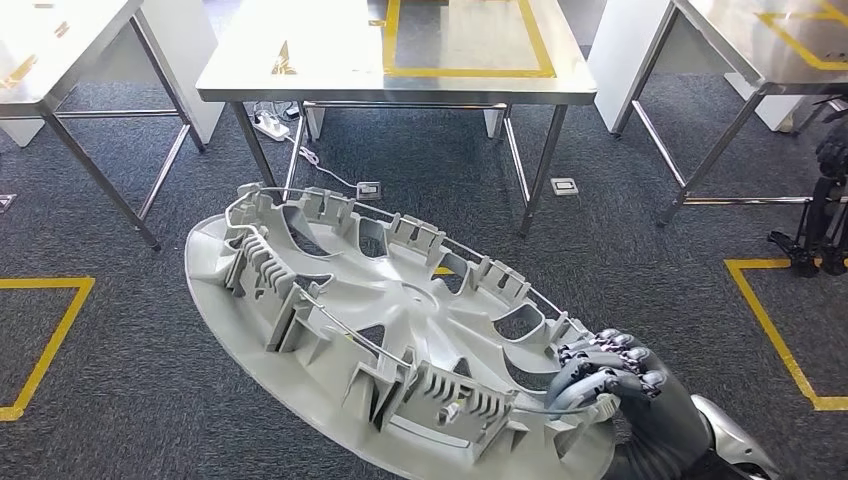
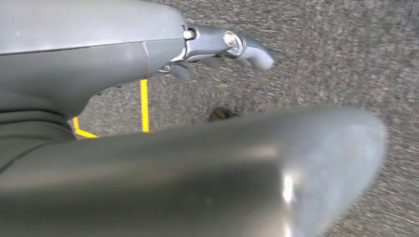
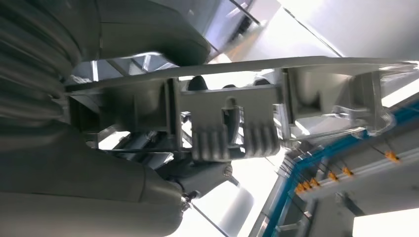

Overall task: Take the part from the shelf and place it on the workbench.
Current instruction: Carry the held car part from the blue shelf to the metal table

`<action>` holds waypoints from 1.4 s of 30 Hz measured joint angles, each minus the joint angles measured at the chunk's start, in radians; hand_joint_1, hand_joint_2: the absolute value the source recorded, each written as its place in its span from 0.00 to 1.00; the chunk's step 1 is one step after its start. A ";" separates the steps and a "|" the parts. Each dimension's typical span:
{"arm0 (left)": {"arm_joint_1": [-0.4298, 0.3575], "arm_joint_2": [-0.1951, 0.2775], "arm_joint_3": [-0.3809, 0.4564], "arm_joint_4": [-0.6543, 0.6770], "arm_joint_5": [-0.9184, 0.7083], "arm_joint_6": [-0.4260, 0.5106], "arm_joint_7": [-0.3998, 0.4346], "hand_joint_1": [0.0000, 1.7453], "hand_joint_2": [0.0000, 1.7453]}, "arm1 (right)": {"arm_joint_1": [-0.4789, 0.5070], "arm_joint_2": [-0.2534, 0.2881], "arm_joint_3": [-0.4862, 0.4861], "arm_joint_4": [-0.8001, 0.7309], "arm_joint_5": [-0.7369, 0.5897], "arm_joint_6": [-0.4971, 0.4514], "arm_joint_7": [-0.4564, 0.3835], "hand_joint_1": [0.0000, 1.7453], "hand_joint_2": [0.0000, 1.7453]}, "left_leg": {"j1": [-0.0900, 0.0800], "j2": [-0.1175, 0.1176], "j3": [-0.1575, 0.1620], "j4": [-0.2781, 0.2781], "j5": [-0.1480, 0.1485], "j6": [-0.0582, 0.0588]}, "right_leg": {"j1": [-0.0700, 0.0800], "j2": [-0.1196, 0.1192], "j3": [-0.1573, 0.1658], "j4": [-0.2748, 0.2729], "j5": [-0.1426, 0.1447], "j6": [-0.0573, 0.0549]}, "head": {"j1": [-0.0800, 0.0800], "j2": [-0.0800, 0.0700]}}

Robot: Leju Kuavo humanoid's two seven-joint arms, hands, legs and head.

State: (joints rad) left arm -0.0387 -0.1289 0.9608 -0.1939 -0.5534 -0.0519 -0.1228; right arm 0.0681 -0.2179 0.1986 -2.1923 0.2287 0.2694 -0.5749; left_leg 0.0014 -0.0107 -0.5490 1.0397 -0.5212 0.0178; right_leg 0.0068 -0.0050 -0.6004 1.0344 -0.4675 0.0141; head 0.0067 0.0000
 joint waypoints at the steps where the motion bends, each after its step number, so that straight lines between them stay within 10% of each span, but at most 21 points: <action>1: -0.001 0.000 0.001 0.000 0.000 0.001 0.000 0.00 0.00 | 0.003 -0.001 -0.002 -0.008 -0.001 -0.008 -0.002 1.00 1.00 | -0.001 0.001 0.003 -0.002 -0.004 -0.006 | 0.001 0.000 0.001 -0.002 -0.003 -0.003 | 0.000 0.000; 4: -0.001 0.000 0.003 -0.001 0.000 0.002 0.001 0.00 0.00 | 0.017 -0.006 -0.016 -0.034 -0.007 -0.020 -0.008 1.00 1.00 | -0.001 0.005 -0.001 0.027 -0.026 -0.020 | -0.008 0.002 0.016 -0.016 -0.004 -0.018 | -0.003 0.000; 9: 0.002 0.000 0.005 -0.002 -0.003 0.003 0.002 0.00 0.00 | 0.044 -0.018 -0.041 -0.058 -0.009 -0.036 -0.025 1.00 1.00 | 0.008 0.006 -0.143 0.278 -0.112 -0.040 | -0.015 0.001 0.043 -0.020 -0.023 -0.025 | -0.012 0.000; 14: 0.002 0.001 0.008 -0.002 0.000 0.003 0.006 0.00 0.00 | 0.046 -0.027 -0.052 -0.075 -0.001 -0.043 -0.026 1.00 1.00 | 0.015 0.007 -0.049 0.028 0.043 -0.038 | -0.018 0.005 0.079 -0.014 -0.056 -0.001 | -0.015 0.000; 19: 0.002 -0.001 0.014 -0.002 0.004 0.004 0.012 0.00 0.00 | 0.017 -0.034 -0.052 -0.088 0.005 -0.043 -0.007 1.00 1.00 | 0.013 0.004 -0.034 0.005 0.036 0.000 | -0.021 0.007 0.078 0.005 -0.079 0.028 | -0.011 0.000; 24: 0.001 -0.003 0.022 -0.004 0.010 0.008 0.016 0.00 0.00 | -0.013 -0.042 -0.052 -0.091 -0.008 -0.039 0.006 1.00 1.00 | 0.012 0.004 -0.022 0.003 0.022 0.016 | -0.021 0.006 -0.085 0.272 -0.164 0.038 | -0.002 0.000; 29: 0.001 -0.010 0.034 -0.005 0.023 0.010 0.016 0.00 0.00 | -0.041 -0.060 -0.052 -0.090 -0.052 -0.026 0.006 1.00 1.00 | 0.008 -0.003 0.010 0.003 -0.003 0.006 | -0.011 0.006 -0.012 0.036 0.002 0.013 | 0.003 0.000; 35: -0.003 -0.016 0.045 -0.007 0.020 0.011 0.007 0.00 0.00 | -0.051 -0.066 -0.058 -0.070 -0.111 0.003 -0.013 1.00 1.00 | 0.007 0.003 0.005 0.037 -0.037 -0.028 | -0.014 0.006 0.022 -0.019 -0.003 -0.013 | 0.000 0.000; 39: -0.001 -0.017 0.045 -0.008 -0.008 0.007 -0.010 0.00 0.00 | -0.032 -0.070 -0.099 -0.042 -0.158 0.038 -0.034 1.00 1.00 | 0.011 0.005 -0.130 0.258 -0.107 -0.039 | -0.017 0.002 0.045 -0.023 -0.019 -0.022 | -0.009 0.000; 42: 0.002 -0.009 0.045 -0.008 -0.030 -0.003 -0.019 0.00 0.00 | 0.036 -0.076 -0.169 -0.035 -0.197 0.075 -0.060 1.00 1.00 | 0.013 0.006 -0.117 0.169 -0.009 -0.041 | -0.019 0.001 0.073 -0.022 -0.042 -0.014 | -0.011 0.000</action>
State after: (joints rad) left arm -0.0371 -0.1378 1.0060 -0.2024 -0.5831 -0.0546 -0.1417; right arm 0.1040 -0.2935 0.0300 -2.2270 0.0318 0.3443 -0.6352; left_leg 0.0144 -0.0050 -0.6658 1.2090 -0.5302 -0.0230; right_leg -0.0121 -0.0037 -0.5276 1.0120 -0.5091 0.0001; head -0.0047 0.0000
